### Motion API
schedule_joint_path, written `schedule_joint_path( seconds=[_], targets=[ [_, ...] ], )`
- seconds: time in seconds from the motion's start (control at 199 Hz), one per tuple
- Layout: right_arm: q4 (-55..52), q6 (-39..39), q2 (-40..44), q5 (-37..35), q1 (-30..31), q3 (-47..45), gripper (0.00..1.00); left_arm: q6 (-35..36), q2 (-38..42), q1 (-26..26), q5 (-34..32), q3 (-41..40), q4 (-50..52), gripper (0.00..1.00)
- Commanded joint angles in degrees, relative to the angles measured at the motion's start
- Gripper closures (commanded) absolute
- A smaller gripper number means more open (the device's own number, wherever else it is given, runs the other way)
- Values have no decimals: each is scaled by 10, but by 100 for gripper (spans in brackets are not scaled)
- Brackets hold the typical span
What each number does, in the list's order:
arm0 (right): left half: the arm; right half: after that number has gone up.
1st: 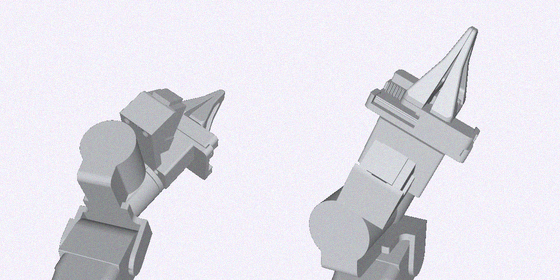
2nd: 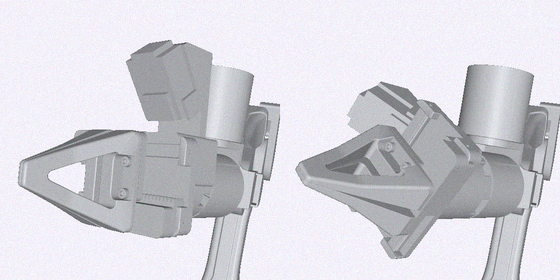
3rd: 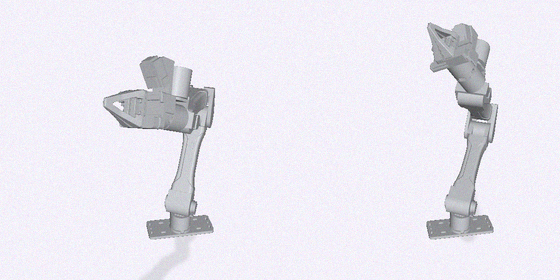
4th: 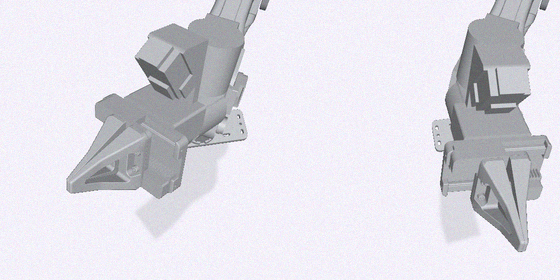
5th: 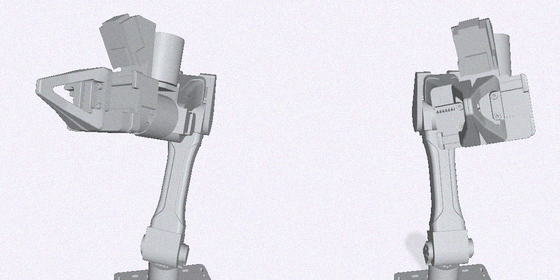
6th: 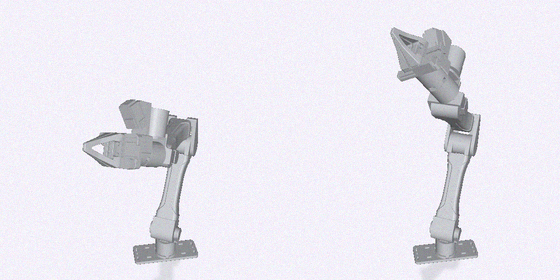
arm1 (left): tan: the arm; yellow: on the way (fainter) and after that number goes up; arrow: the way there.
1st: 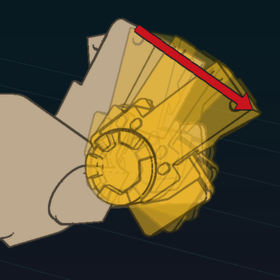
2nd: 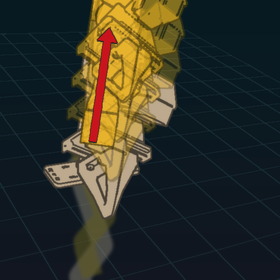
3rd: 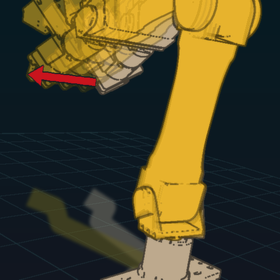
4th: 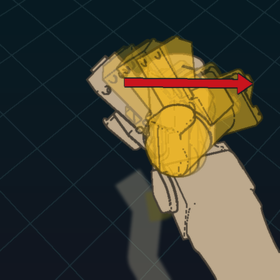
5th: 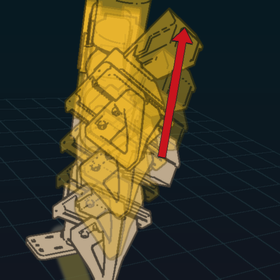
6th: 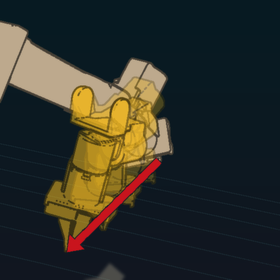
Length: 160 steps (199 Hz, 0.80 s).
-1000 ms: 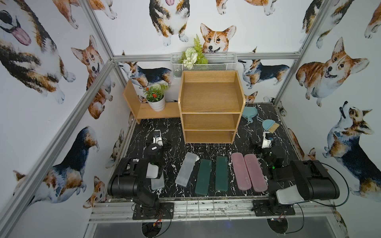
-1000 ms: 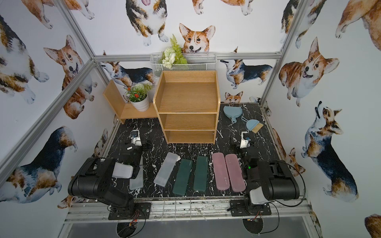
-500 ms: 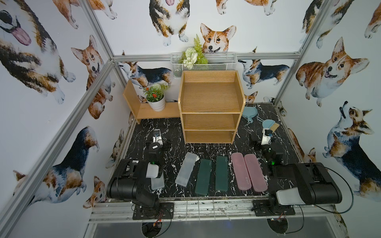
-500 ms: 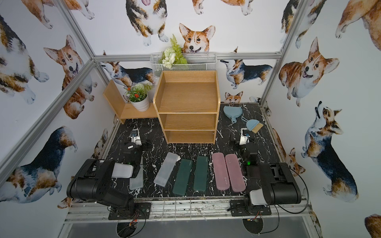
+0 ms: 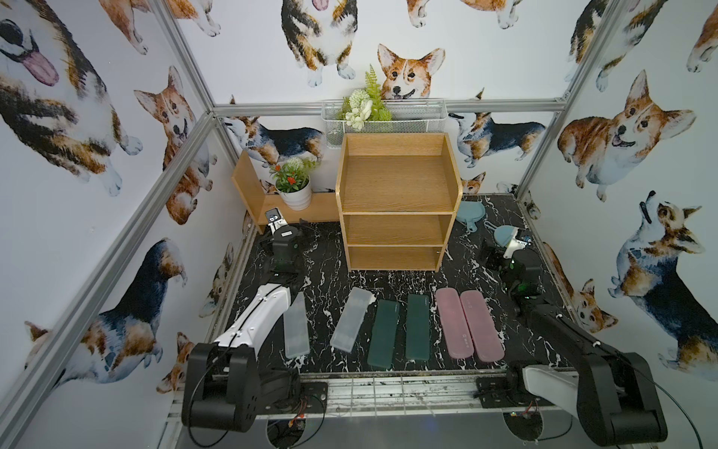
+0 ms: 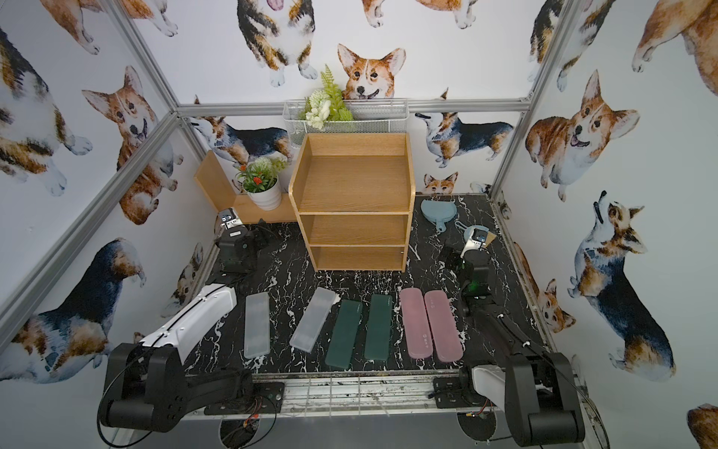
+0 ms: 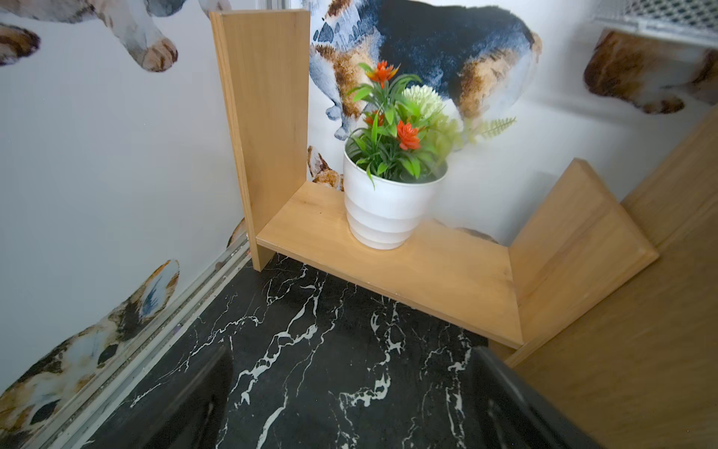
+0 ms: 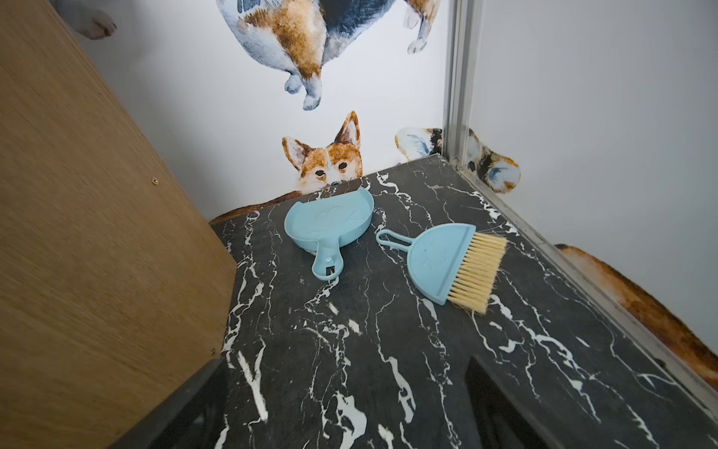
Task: Place the pencil cases on the shelf according to color
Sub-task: Move the pencil case to the center of the board.
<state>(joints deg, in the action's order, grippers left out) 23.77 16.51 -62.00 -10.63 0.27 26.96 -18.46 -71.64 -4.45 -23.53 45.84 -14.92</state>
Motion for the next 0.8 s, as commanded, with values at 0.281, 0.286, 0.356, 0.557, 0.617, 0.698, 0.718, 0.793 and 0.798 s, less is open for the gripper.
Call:
schedule_joint_path(
  seconds=[0.281,0.286,0.356,0.557,0.617,0.698,0.718,0.793,0.798],
  targets=[
    [-367,122,102,83,19,75,5,-103,72,0,161,65,337,1],
    [-371,124,103,83,20,76,5,-104,73,0,164,64,339,1],
    [-426,139,111,92,34,88,7,-118,85,-1,198,57,364,1],
    [-525,194,131,85,104,85,13,-131,93,-12,283,27,398,1],
    [-540,230,129,84,137,79,14,-134,94,-21,296,16,399,1],
    [-546,272,120,76,183,59,14,-134,91,-39,306,8,396,1],
    [-548,281,116,69,194,55,13,-133,89,-45,306,7,396,1],
    [-564,307,98,42,230,42,12,-121,78,-66,301,7,396,1],
    [-566,309,97,40,233,42,12,-120,78,-67,301,7,396,1]
  ],
)
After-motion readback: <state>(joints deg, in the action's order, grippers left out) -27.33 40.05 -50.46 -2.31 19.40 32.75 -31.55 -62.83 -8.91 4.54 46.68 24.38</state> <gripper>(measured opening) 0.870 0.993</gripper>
